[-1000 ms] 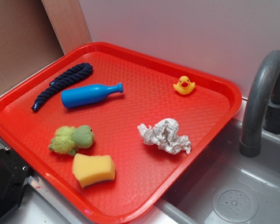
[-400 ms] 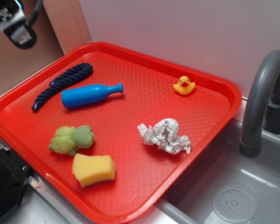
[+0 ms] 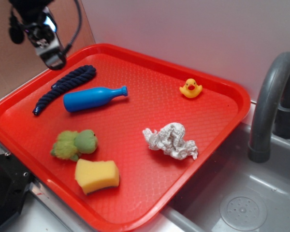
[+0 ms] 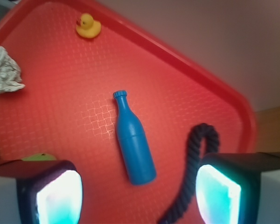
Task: Grab the blue bottle.
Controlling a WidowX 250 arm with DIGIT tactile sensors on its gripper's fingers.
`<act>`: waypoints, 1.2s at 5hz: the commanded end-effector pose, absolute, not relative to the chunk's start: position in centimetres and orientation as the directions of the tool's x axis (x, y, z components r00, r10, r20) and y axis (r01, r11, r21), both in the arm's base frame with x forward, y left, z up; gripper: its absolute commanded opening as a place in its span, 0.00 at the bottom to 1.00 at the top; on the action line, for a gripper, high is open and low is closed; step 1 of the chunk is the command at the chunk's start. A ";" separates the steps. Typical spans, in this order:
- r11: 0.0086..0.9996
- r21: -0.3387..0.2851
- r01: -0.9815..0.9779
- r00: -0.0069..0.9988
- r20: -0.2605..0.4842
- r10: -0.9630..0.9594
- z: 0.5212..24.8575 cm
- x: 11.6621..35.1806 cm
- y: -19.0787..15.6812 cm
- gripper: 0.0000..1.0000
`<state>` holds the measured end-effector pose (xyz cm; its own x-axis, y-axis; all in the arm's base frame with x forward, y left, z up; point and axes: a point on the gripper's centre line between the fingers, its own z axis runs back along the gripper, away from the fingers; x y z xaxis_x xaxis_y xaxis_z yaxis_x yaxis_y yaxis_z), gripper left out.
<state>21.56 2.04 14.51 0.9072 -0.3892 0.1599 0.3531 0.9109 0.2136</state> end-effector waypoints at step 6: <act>0.923 0.168 0.347 0.937 -0.020 -0.349 5.2 22.8 3.1 0.00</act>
